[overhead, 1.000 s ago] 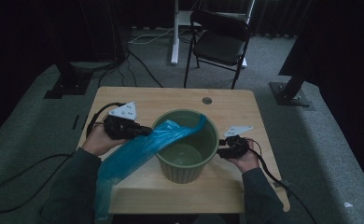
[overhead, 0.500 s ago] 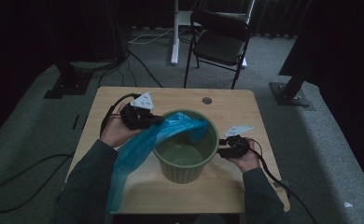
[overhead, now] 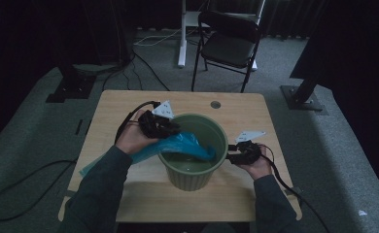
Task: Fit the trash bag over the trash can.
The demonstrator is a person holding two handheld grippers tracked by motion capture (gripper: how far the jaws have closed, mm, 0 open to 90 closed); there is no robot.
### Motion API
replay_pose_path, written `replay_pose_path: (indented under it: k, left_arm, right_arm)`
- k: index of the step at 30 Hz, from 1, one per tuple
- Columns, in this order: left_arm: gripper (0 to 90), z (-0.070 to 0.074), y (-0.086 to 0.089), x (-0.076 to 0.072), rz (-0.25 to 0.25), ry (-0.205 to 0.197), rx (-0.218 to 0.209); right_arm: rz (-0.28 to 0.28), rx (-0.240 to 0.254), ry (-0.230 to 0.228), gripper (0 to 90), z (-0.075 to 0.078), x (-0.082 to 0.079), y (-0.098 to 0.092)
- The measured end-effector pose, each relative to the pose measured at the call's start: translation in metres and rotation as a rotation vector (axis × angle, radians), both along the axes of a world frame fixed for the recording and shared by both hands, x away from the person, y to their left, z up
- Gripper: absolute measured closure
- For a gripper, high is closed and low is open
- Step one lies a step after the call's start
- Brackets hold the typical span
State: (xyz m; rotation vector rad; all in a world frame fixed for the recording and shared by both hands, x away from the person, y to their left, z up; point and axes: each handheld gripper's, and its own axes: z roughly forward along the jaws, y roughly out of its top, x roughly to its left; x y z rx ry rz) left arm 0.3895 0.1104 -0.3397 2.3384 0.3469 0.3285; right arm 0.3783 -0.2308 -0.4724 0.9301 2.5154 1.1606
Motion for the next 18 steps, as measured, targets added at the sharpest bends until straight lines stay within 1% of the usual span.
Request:
replay_pose_path:
  k: [3,5,14,15,17,18]
  left_arm:
    - [70.7,0.005,0.009,-0.003,0.012,-0.007,-0.039]
    - [69.4,0.009,0.016,-0.004,0.019,-0.009,-0.064]
    - [67.4,0.019,0.051,-0.014,0.054,-0.013,-0.110]
    - [66.7,0.019,0.054,-0.016,0.057,-0.010,-0.123]
    - [65.3,0.019,0.061,-0.020,0.066,-0.011,-0.132]
    - [64.7,0.018,0.065,-0.022,0.069,-0.015,-0.129]
  right_arm:
    - [0.001,-0.002,0.000,53.6,0.000,0.000,0.000]
    - [0.001,-0.004,0.002,53.5,0.000,0.000,0.001]
    - [-0.001,-0.001,0.001,53.6,0.000,-0.001,0.001]
    - [-0.005,-0.001,-0.004,54.2,0.000,-0.001,0.001]
    - [-0.015,0.006,-0.014,55.9,0.002,-0.002,-0.001]
    - [-0.019,0.011,-0.020,57.5,0.003,-0.002,-0.002]
